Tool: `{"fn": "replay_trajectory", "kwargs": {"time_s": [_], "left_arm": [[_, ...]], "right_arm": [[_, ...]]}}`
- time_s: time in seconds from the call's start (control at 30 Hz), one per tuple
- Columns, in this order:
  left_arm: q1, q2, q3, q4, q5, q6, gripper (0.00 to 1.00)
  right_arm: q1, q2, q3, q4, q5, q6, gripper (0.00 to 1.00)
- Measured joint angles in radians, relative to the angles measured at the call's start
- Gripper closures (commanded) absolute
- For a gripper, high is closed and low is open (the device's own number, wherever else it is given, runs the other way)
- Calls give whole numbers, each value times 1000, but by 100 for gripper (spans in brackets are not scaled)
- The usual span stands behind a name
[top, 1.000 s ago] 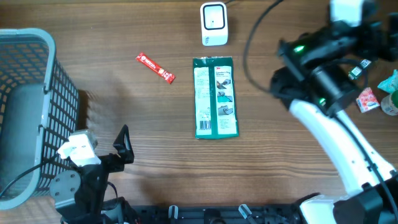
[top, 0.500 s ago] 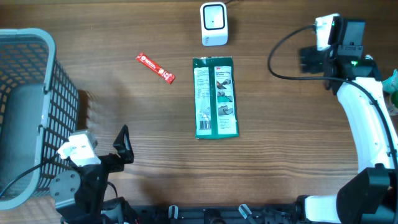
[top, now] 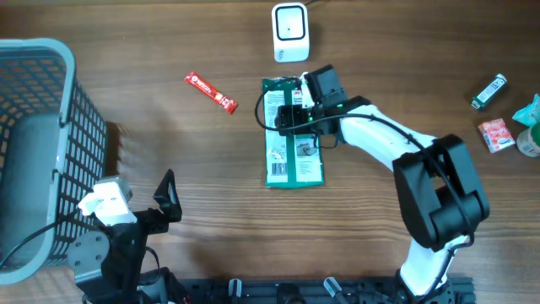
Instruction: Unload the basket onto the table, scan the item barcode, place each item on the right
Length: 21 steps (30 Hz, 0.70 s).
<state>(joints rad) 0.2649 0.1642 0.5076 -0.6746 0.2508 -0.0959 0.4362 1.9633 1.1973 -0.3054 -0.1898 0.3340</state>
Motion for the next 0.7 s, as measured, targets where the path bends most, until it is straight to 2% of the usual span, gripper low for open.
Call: {"fn": "replay_trajectory", "kwargs": {"time_s": [0.13,0.27,0.43,0.7], "left_arm": [[0,0,0,0,0,0,0],[0,0,0,0,0,0,0],[0,0,0,0,0,0,0],[0,0,0,0,0,0,0]], "right_arm": [[2,0,1,-11,87,14,2],[2,-3,63,-153,106,17,2],[2,-51,129,-224,213,34,2],[2,89,144,-248,277,90,1]]}}
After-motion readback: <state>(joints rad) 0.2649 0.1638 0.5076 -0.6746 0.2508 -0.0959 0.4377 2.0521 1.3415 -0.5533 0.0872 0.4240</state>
